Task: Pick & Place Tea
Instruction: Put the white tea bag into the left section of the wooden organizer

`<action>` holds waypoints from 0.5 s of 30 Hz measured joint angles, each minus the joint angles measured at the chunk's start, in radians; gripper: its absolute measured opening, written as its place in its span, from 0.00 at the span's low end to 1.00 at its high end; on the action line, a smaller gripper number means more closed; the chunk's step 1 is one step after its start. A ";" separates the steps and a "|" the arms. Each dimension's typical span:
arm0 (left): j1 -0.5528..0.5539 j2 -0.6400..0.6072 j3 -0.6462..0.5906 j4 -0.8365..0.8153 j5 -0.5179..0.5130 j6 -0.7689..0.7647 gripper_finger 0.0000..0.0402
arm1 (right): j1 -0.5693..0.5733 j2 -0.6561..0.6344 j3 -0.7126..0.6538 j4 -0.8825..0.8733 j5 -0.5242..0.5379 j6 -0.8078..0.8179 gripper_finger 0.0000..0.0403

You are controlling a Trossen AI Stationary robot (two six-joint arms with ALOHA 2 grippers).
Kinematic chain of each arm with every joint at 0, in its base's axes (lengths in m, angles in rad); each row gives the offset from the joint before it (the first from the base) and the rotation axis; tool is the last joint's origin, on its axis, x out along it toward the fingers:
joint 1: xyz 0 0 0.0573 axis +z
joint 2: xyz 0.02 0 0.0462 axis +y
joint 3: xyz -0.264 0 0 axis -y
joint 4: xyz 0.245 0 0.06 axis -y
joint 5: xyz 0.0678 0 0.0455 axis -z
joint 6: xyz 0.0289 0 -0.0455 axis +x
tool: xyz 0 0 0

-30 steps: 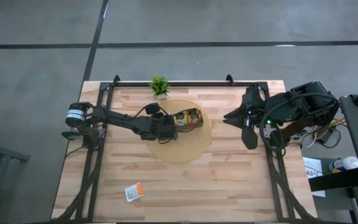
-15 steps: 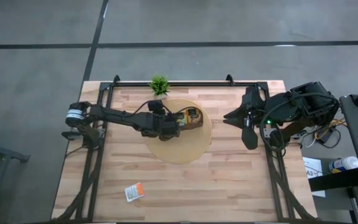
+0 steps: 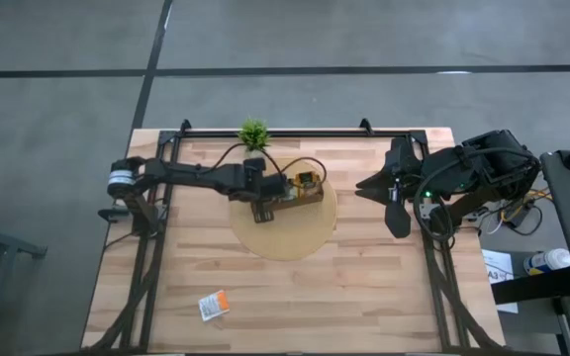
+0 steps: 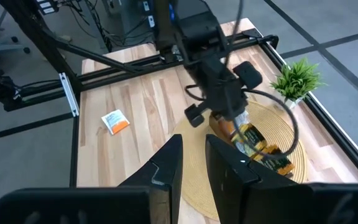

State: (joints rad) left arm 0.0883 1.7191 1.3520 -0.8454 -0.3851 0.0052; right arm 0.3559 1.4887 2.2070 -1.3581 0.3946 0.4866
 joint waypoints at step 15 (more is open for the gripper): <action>0.048 0.000 -0.060 0.090 0.186 0.039 0.00 | 0.000 0.000 -0.001 0.000 0.000 -0.023 0.17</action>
State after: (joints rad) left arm 0.1365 1.7187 1.2922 -0.7557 -0.1988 0.0442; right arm 0.3560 1.4883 2.2063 -1.3582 0.3943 0.4641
